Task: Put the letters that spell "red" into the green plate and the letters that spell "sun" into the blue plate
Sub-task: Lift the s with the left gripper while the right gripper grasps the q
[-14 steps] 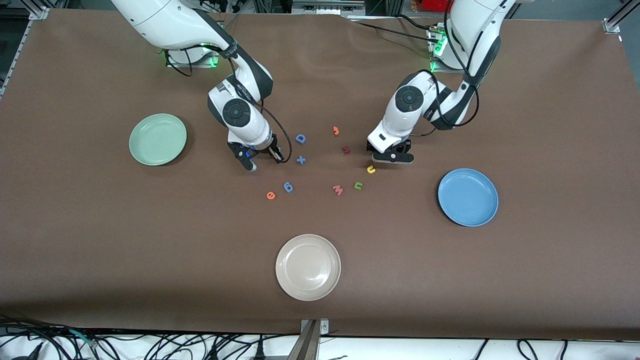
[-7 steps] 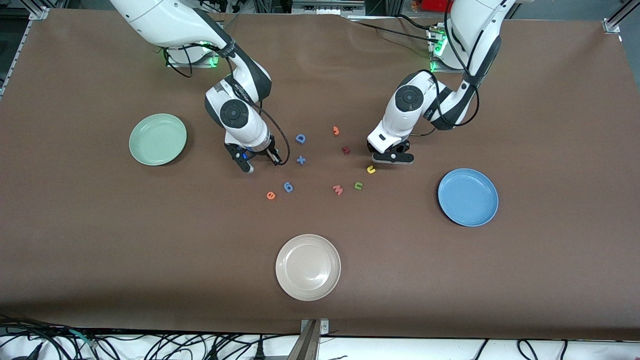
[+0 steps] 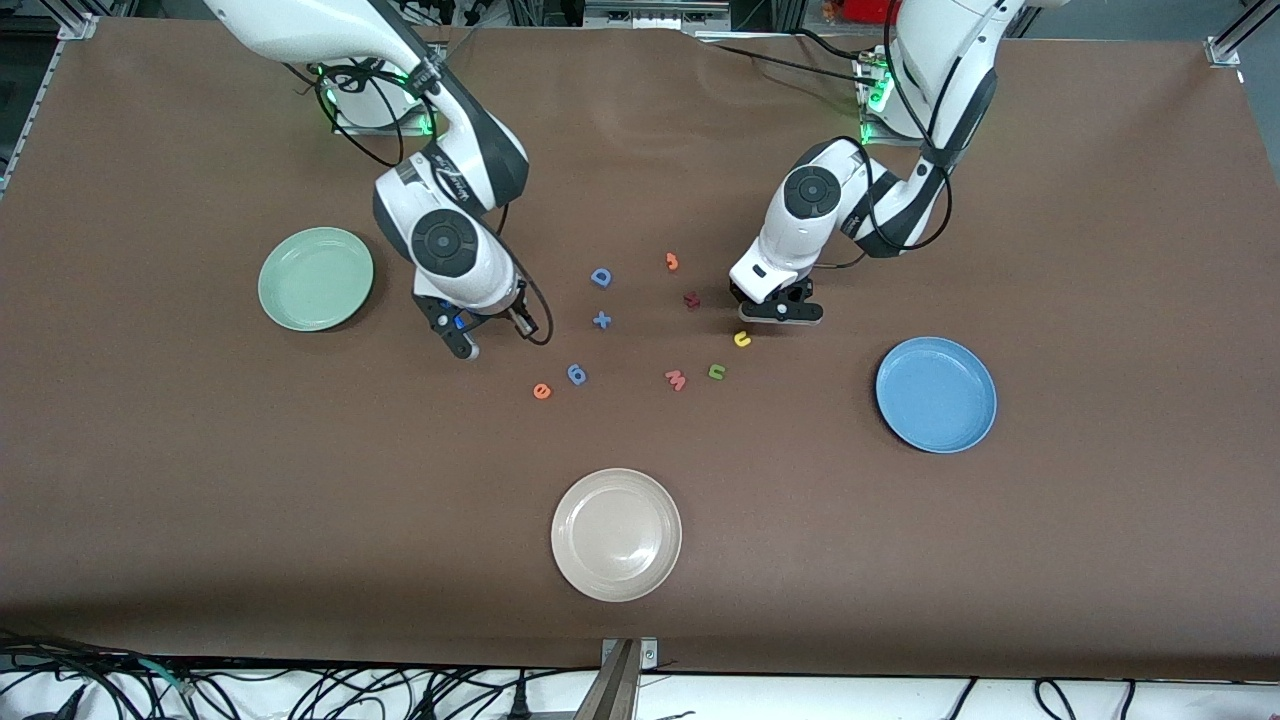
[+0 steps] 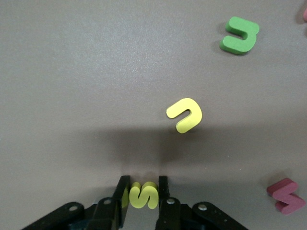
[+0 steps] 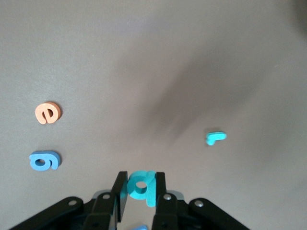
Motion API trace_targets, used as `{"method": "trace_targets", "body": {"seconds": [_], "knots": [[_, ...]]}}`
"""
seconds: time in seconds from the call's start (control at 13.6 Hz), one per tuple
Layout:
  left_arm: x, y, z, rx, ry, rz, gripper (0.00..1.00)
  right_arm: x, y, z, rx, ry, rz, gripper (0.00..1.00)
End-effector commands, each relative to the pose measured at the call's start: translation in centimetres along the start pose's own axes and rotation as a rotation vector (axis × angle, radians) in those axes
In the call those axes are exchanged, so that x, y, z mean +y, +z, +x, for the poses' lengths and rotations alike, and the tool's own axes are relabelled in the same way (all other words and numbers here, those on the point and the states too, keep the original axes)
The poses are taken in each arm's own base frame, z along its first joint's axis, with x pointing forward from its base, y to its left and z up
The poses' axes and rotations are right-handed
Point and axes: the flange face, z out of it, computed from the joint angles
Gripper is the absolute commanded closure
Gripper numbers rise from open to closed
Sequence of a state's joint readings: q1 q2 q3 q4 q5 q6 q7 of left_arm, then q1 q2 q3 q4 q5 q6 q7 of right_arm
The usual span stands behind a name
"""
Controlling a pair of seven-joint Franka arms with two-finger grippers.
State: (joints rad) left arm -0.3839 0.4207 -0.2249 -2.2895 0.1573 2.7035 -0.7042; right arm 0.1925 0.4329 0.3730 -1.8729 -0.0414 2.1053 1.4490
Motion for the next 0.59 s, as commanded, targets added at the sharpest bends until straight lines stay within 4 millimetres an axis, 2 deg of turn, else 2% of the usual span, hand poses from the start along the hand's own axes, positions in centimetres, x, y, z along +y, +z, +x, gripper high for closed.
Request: {"method": "trace_targets", "body": {"seconds": [0.0,0.29,0.51], "knots": [[0.7,0.4,-0.3,0.003,0.003,0.016,0.76,3.1,-5.0,3.6,-0.085,-0.084,-0.014,1.0],[0.2,0.7,0.0,0.005,0.013,0.024,0.91,8.4,-9.2,9.6,-0.112,-0.234,-0.074,1.0],[-0.8,-2.0,3.5,0.015,-0.023,0.047,0.91,12.1,-11.1,14.4,-0.131,-0.355,-0.075,1.0]]}}
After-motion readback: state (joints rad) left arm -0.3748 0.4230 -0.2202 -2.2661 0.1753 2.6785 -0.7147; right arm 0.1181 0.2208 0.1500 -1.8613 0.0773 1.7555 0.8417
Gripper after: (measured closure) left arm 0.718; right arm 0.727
